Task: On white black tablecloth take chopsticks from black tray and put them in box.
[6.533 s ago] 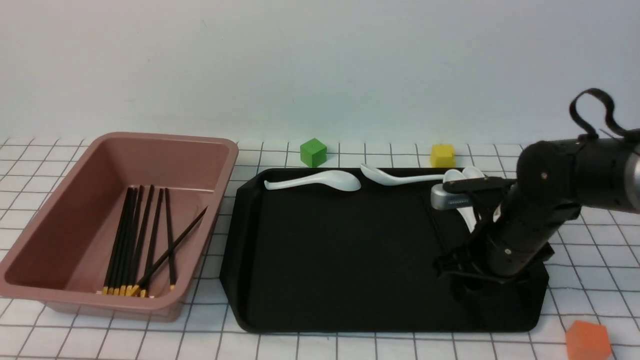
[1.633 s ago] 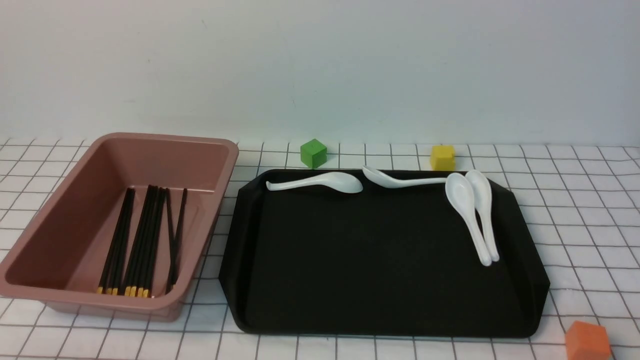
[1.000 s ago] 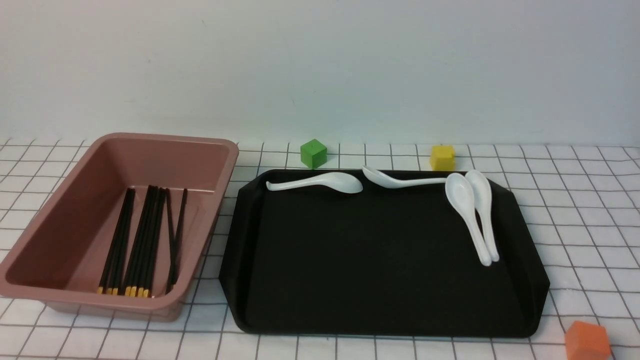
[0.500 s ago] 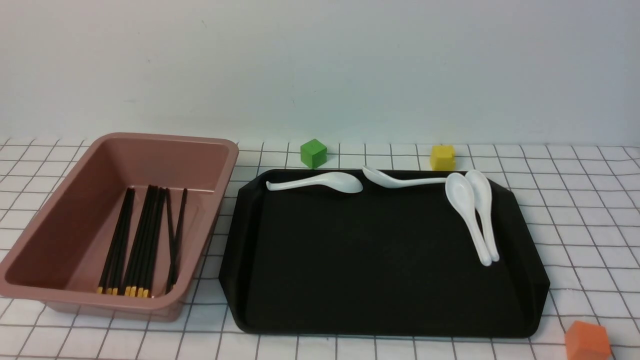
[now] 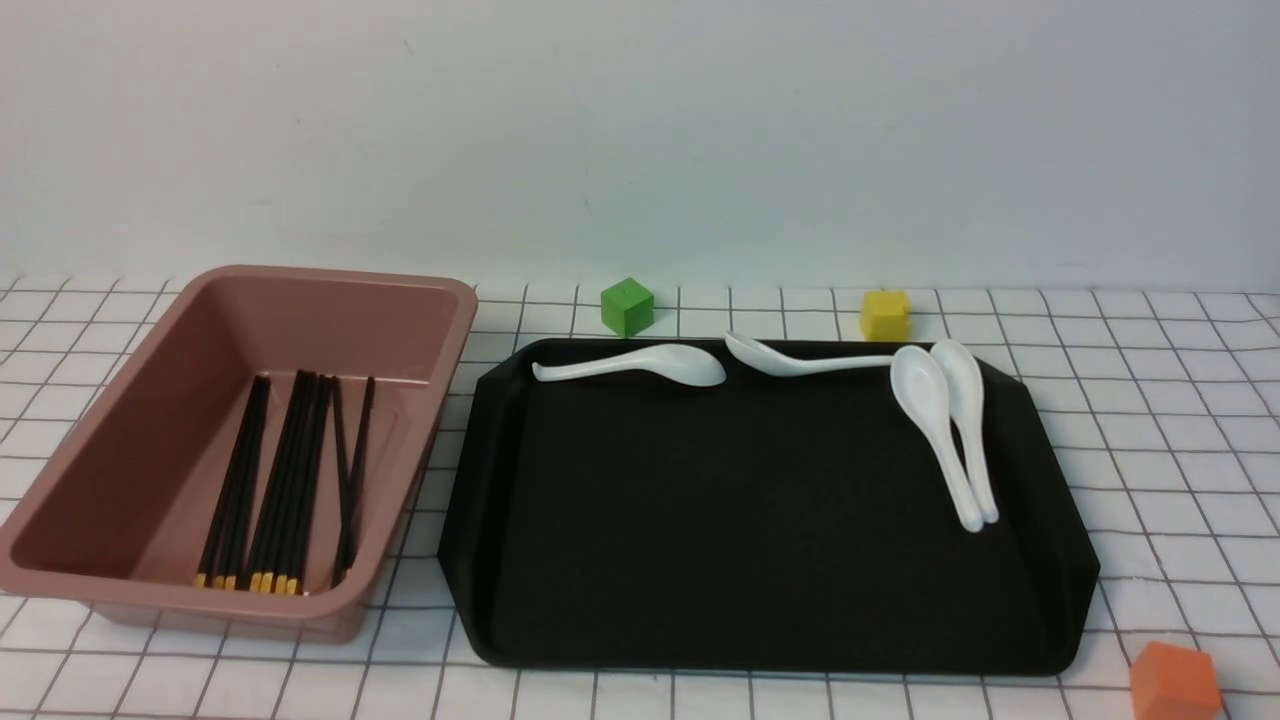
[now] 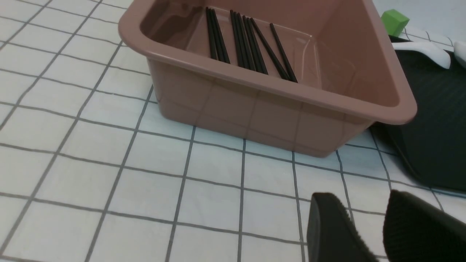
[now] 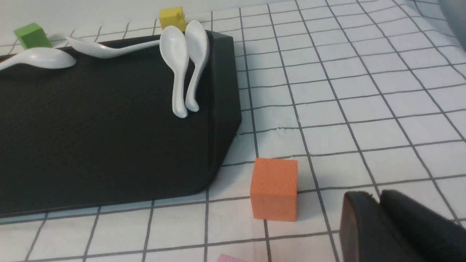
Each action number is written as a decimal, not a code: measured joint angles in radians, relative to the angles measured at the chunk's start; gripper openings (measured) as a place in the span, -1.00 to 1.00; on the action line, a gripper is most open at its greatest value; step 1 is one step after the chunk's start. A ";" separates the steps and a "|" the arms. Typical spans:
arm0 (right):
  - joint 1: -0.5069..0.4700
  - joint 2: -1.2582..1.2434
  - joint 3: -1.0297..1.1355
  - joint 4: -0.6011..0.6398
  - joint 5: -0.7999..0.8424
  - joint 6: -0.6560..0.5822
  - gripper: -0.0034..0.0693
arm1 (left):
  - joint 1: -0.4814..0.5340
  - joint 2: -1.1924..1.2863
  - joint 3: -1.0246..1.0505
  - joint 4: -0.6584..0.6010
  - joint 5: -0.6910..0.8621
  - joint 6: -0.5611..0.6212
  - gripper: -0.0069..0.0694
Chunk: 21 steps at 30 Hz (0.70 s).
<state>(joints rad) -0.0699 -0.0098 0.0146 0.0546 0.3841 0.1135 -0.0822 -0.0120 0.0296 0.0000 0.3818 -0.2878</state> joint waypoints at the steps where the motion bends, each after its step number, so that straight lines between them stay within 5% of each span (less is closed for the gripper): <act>1: 0.000 0.000 0.000 0.000 0.000 0.000 -0.66 | 0.000 0.000 0.000 0.000 0.000 0.000 -0.19; 21: 0.000 0.000 0.000 0.000 0.001 0.000 -0.60 | 0.000 0.000 0.000 0.000 0.000 0.000 -0.19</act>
<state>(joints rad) -0.0699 -0.0098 0.0146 0.0546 0.3850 0.1135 -0.0822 -0.0120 0.0296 0.0000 0.3818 -0.2878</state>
